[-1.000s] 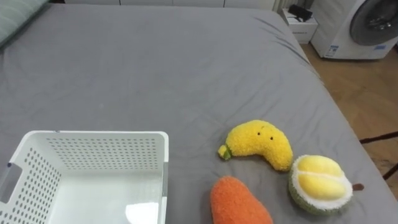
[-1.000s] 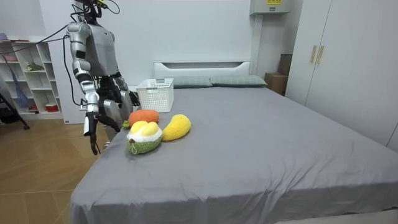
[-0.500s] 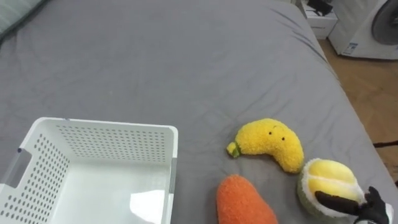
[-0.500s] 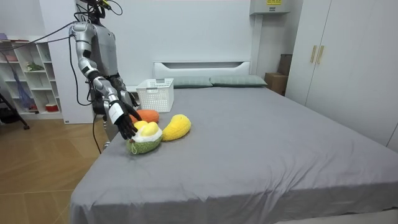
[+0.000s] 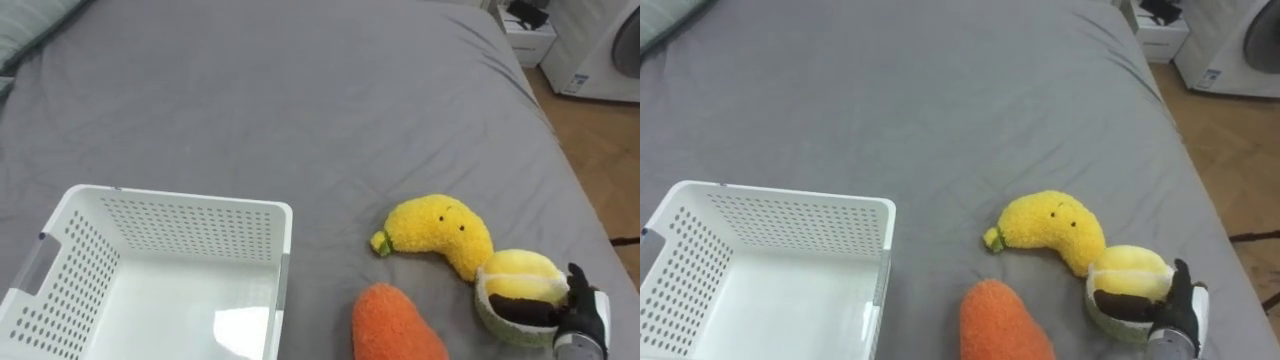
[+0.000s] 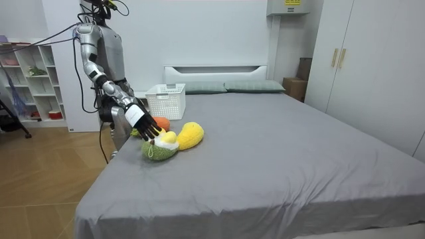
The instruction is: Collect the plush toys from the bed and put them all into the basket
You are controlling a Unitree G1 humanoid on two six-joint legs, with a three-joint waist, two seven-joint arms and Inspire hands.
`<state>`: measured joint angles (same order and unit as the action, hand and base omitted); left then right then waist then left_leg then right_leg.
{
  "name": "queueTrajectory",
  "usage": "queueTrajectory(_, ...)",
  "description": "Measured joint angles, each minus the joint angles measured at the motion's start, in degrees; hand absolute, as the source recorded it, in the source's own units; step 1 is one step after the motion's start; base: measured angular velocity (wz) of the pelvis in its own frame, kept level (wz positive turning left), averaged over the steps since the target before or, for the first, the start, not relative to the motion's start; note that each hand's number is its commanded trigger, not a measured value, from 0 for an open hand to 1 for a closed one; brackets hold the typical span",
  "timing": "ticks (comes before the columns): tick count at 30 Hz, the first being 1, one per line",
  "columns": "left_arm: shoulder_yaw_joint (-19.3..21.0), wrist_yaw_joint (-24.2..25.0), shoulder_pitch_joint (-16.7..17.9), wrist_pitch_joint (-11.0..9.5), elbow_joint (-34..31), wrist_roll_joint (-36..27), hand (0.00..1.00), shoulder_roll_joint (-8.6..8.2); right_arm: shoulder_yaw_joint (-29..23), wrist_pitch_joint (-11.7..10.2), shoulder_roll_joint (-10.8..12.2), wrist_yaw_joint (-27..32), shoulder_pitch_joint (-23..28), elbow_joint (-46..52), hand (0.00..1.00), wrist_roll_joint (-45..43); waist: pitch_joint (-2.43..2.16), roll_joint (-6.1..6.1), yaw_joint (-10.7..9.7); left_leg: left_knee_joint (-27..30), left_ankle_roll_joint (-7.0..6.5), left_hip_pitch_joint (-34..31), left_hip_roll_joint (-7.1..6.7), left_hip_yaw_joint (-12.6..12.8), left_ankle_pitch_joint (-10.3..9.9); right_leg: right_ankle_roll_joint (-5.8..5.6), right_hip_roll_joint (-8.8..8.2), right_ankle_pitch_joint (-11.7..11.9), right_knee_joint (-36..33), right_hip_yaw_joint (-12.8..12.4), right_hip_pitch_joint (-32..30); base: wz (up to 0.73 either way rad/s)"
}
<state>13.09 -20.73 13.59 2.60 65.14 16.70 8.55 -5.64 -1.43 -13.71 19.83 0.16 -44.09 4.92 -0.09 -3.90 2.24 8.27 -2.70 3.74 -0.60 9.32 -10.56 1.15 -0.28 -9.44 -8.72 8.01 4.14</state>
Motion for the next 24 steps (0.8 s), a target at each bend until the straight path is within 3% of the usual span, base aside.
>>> queueTrajectory(6, 0.0, 0.1, 0.5, 1.2, 0.1, -0.3, 0.00, -0.06, 0.0, 0.1, 0.0, -0.2, 0.1, -0.4, 0.00, -2.9, 0.05, 0.19, -0.3, 0.4, 0.00, -0.1, -0.05, -0.5, 0.0, 0.01, -0.12, 0.0, 0.0, 0.6, 0.3, 0.02)
queueTrajectory(14, 0.0, 1.3, 0.6, 1.6, 0.1, 0.6, 0.00, 0.32, -0.1, 0.8, -0.6, -2.1, 0.2, -7.3, 0.00, -13.6, 0.13, -0.02, -0.3, 0.5, -0.01, 0.6, -0.19, -1.2, 0.0, -0.02, -0.23, 0.0, 0.2, 1.5, 1.0, 0.04)
queueTrajectory(19, 0.0, 1.3, 0.7, 1.8, 0.0, 0.4, 0.00, 0.48, 0.0, 1.2, -1.2, -3.0, 0.2, -11.1, 0.00, -15.8, 0.18, -0.11, -0.2, 0.6, -0.01, 0.7, -0.22, -1.3, 0.0, -0.07, -0.29, -0.1, 0.3, 1.7, 1.0, 0.01)
queueTrajectory(24, 0.1, 1.3, 0.6, 2.2, -0.3, 0.5, 0.00, 0.50, 0.0, 1.6, -1.4, -3.3, 2.2, -12.5, 0.00, -19.0, -0.01, -0.48, -0.1, 0.5, -0.01, 0.7, -0.31, -1.7, 0.0, -0.05, -0.31, 0.0, 1.0, 2.0, 1.5, 0.05)
